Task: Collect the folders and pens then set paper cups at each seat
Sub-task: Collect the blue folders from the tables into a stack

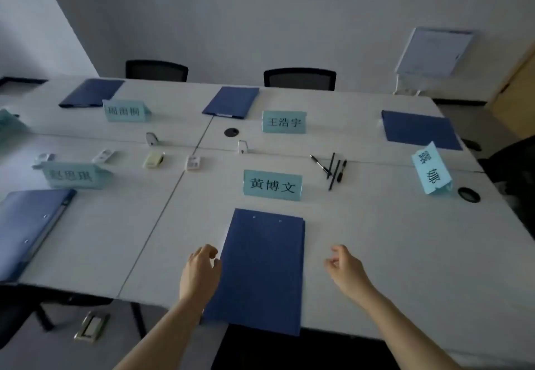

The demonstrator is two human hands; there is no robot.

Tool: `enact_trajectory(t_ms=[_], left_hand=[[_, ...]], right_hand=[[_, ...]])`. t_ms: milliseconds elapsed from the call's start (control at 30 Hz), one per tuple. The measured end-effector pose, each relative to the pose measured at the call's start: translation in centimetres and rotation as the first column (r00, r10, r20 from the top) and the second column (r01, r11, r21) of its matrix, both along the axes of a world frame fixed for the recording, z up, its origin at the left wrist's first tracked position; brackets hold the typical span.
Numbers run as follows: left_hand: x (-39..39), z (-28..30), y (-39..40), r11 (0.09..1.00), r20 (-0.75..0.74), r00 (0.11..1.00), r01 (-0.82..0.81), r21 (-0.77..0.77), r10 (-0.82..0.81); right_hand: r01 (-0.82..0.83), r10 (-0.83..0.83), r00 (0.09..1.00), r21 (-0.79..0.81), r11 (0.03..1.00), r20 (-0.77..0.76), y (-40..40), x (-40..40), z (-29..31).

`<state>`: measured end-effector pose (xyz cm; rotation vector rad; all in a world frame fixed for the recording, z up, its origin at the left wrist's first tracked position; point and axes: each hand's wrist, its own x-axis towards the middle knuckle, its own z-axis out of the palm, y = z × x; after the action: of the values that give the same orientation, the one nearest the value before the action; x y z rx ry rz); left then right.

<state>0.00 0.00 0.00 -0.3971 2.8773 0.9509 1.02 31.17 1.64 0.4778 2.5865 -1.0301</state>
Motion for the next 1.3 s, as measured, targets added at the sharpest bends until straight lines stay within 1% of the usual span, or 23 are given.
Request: enact_trajectory(t_ms=[67, 133, 200, 267, 300, 333, 367, 400, 433, 600, 700, 767, 833, 933, 1033, 1100, 1200, 1300], left_hand=[[0.1, -1.7, 0.0, 0.998, 0.125, 0.990, -0.063, 0.018, 0.060], [1.2, -3.2, 0.0, 0.994, 0.244, 0.964, -0.108, 0.012, 0.102], [2.2, -4.7, -0.2, 0.992, 0.311, 0.942, -0.128, -0.014, 0.126], [2.5, -5.6, -0.2, 0.987, 0.346, 0.925, -0.159, -0.024, 0.157], [2.5, -6.0, -0.3, 0.984, 0.358, 0.918, -0.177, -0.014, 0.170], [2.4, -6.3, -0.3, 0.981, 0.369, 0.911, -0.196, 0.000, 0.182], [2.1, -6.6, -0.2, 0.977, 0.375, 0.907, -0.213, 0.017, 0.191], [1.8, -6.5, 0.0, 0.975, 0.383, 0.903, -0.222, 0.030, 0.194], [1.4, -6.6, 0.2, 0.971, 0.392, 0.898, -0.235, 0.044, 0.200], [-0.1, -6.6, 0.9, 0.928, 0.461, 0.846, -0.355, 0.112, 0.268], [-0.3, -6.6, 1.1, 0.887, 0.508, 0.806, -0.434, 0.160, 0.303], [-0.2, -6.4, 1.1, 0.849, 0.557, 0.765, -0.494, 0.188, 0.322], [-0.1, -6.3, 1.0, 0.842, 0.592, 0.745, -0.503, 0.196, 0.307], [0.3, -6.1, 0.6, 0.826, 0.585, 0.753, -0.512, 0.235, 0.301], [1.0, -5.6, 0.7, 0.785, 0.559, 0.768, -0.541, 0.302, 0.314], [1.8, -5.0, 0.8, 0.753, 0.523, 0.782, -0.559, 0.348, 0.339], [3.6, -3.9, 0.1, 0.680, 0.483, 0.779, -0.605, 0.413, 0.399], [5.7, -2.6, -1.6, 0.573, 0.473, 0.748, -0.662, 0.483, 0.466]], right_hand=[[0.019, -0.018, 0.998, -0.014, 1.000, 0.065, 0.1, -0.1, -2.3], [0.006, 0.002, 0.987, -0.047, 0.999, 0.160, -0.2, 0.3, -4.4], [0.022, 0.003, 0.972, -0.101, 0.995, 0.234, -0.6, 0.2, -6.8], [0.099, -0.052, 0.959, -0.157, 0.983, 0.279, -1.0, -0.2, -8.7], [0.172, -0.108, 0.949, -0.198, 0.965, 0.297, -1.3, -0.3, -9.3], [0.275, -0.182, 0.925, -0.258, 0.926, 0.334, -1.7, -0.5, -9.5], [0.378, -0.248, 0.892, -0.323, 0.868, 0.378, -2.2, -0.7, -9.7], [0.458, -0.297, 0.859, -0.366, 0.810, 0.418, -2.6, -0.8, -9.5], [0.506, -0.327, 0.835, -0.384, 0.773, 0.443, -3.0, -1.0, -9.5], [0.554, -0.393, 0.807, -0.337, 0.761, 0.440, -4.3, -1.3, -10.3], [0.616, -0.428, 0.770, -0.376, 0.692, 0.473, -4.0, -1.5, -11.0], [0.622, -0.420, 0.764, -0.384, 0.682, 0.490, -3.7, -1.9, -11.5], [0.624, -0.406, 0.757, -0.383, 0.682, 0.512, -3.5, -2.2, -11.4], [0.618, -0.363, 0.755, -0.406, 0.674, 0.546, -3.6, -2.6, -10.7], [0.599, -0.328, 0.766, -0.430, 0.676, 0.553, -3.7, -2.5, -10.6], [0.550, -0.293, 0.798, -0.438, 0.711, 0.527, -3.7, -2.3, -10.6], [0.412, -0.193, 0.873, -0.462, 0.785, 0.449, -4.7, -2.0, -9.8], [0.322, -0.109, 0.913, -0.531, 0.784, 0.393, -7.4, -1.6, -8.2]])
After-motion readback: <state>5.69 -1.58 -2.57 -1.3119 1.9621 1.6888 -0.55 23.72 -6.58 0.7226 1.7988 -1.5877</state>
